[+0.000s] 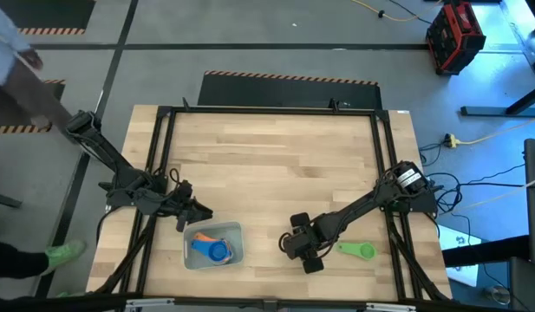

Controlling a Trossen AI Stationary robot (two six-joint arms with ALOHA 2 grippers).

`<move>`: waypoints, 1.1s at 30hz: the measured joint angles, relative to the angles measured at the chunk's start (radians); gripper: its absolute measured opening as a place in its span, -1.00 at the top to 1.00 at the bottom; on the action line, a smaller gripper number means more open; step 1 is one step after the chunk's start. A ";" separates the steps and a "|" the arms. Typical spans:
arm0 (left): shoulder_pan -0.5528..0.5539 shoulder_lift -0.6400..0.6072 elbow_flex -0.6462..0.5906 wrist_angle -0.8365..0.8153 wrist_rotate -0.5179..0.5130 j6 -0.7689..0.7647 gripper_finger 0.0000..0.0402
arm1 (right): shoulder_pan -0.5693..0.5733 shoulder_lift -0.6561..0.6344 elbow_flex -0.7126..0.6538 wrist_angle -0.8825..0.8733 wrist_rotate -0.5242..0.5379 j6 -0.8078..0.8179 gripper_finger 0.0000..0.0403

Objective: Nest measuring cups in basket
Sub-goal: Stack the pink measuring cup on top of the blue measuring cup in the gray bin

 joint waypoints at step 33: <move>0.000 0.000 0.000 0.000 0.000 0.000 0.39 | -0.021 0.002 0.111 0.054 -0.018 -0.052 0.31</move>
